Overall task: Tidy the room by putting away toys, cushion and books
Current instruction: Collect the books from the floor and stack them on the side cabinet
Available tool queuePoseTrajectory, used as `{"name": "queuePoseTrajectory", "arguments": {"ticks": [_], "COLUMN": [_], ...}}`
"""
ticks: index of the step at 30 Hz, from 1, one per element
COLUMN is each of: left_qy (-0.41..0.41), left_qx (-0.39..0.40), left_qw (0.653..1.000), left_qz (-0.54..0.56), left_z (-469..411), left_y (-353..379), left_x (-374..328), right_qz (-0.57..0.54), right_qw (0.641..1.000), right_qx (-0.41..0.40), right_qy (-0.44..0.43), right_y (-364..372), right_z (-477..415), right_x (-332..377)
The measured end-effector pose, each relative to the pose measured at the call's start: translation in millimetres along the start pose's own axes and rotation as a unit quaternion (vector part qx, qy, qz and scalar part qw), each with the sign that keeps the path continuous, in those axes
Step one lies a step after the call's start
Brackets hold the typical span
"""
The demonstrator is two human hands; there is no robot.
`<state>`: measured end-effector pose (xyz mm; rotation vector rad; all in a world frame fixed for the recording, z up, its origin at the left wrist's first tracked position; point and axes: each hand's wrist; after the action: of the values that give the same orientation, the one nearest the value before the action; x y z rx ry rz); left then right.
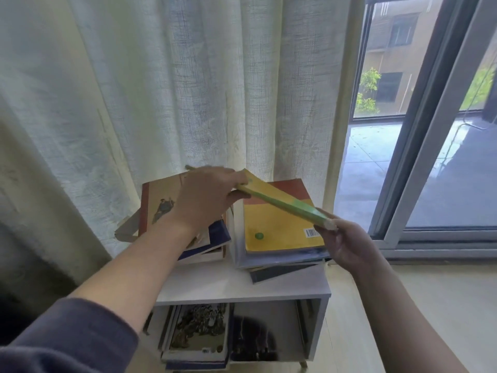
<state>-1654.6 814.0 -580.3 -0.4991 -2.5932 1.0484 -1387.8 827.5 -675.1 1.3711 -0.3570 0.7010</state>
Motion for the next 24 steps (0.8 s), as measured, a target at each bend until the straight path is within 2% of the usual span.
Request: {"name": "queuePoseTrajectory", "arguments": {"ticks": [2,4,6,7,9,12,16,18,22,24], "left_qy": [0.007,0.01,-0.012,-0.049,-0.158,-0.312,-0.437,-0.505,-0.621,-0.675], "left_qx": [-0.015,-0.057,-0.082,-0.084,-0.071,-0.054,-0.051,-0.045,-0.045,-0.003], "left_qw": [1.0,0.998,0.996,0.994,0.979,0.929,0.858,0.818,0.735,0.7], "left_qz": [-0.008,0.001,0.031,0.053,0.109,0.19,0.266,0.27,0.267,0.231], "left_z": [5,9,14,15,13,10,12,20,36,43], "left_y": [-9,-14,-16,-18,-24,-29,-20,-12,-1,4], "left_x": [0,-4,-7,-7,-9,-9,5,19,55,75], "right_qz": [0.018,0.107,0.186,0.239,0.369,0.528,0.648,0.702,0.74,0.745], "right_qw": [0.999,0.991,0.976,0.961,0.902,0.801,0.725,0.678,0.637,0.634], "right_qx": [0.012,0.012,-0.022,-0.053,-0.116,-0.142,-0.128,-0.128,-0.154,-0.159], "right_qy": [-0.044,-0.083,-0.108,-0.129,-0.189,-0.246,-0.198,-0.177,-0.15,-0.132], "right_y": [0,1,0,-1,-6,-14,-22,-25,-26,-25], "right_z": [-1,0,1,1,-1,-6,-15,-18,-24,-25], "right_x": [-1,-1,-4,-6,-13,-20,-28,-33,-39,-41]}}
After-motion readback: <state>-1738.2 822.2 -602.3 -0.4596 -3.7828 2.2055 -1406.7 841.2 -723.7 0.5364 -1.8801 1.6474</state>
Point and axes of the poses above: each hand's wrist, its own z-axis away from the middle knuckle, its own y-axis out of the palm, x = y × z, and after that the axes turned 7 degrees about -y, right-handed
